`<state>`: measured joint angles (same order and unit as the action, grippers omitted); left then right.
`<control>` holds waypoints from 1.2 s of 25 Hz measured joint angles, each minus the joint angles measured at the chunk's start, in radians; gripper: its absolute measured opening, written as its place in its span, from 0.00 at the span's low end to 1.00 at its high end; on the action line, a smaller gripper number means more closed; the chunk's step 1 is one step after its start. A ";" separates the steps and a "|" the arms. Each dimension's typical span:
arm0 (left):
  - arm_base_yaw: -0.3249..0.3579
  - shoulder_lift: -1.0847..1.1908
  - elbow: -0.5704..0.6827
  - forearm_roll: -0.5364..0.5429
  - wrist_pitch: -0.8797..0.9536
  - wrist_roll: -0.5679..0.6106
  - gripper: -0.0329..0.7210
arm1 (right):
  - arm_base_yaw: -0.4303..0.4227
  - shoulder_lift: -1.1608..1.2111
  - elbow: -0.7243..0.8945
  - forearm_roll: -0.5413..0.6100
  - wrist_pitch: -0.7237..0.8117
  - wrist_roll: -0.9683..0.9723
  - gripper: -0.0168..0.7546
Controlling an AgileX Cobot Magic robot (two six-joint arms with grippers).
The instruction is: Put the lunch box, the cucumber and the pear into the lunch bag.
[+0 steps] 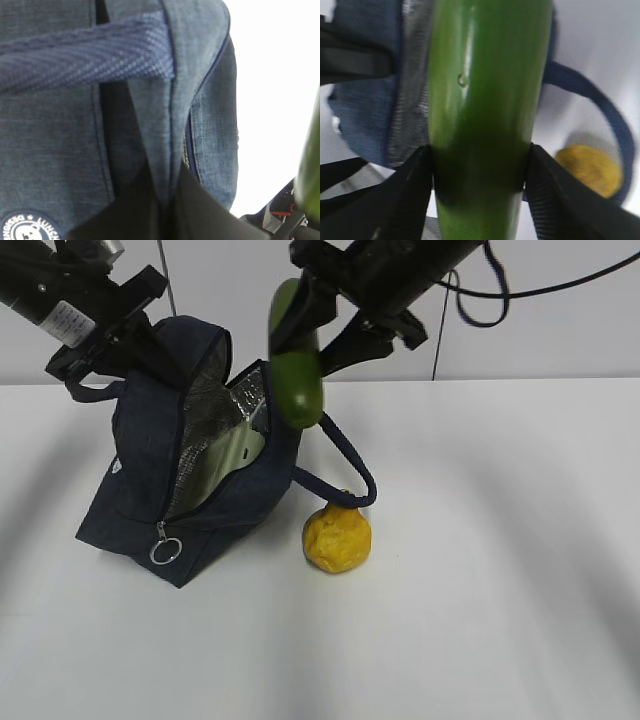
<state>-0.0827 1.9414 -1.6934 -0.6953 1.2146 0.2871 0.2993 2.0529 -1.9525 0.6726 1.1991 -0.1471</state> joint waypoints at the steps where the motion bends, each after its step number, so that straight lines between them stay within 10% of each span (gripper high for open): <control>1: 0.000 0.000 0.000 0.000 0.000 0.000 0.04 | 0.009 0.013 0.000 0.049 -0.005 -0.002 0.55; 13: 0.000 0.000 0.000 0.000 0.000 0.000 0.04 | 0.051 0.244 -0.001 0.396 -0.097 -0.005 0.55; 21: 0.000 0.000 0.000 -0.001 0.000 0.000 0.04 | 0.053 0.262 -0.009 0.431 -0.097 -0.042 0.85; 30: 0.000 0.000 0.000 0.003 0.001 0.000 0.04 | 0.036 0.239 -0.096 0.319 0.002 -0.076 0.81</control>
<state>-0.0827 1.9414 -1.6934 -0.6922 1.2156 0.2871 0.3351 2.2919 -2.0487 0.9916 1.2009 -0.2233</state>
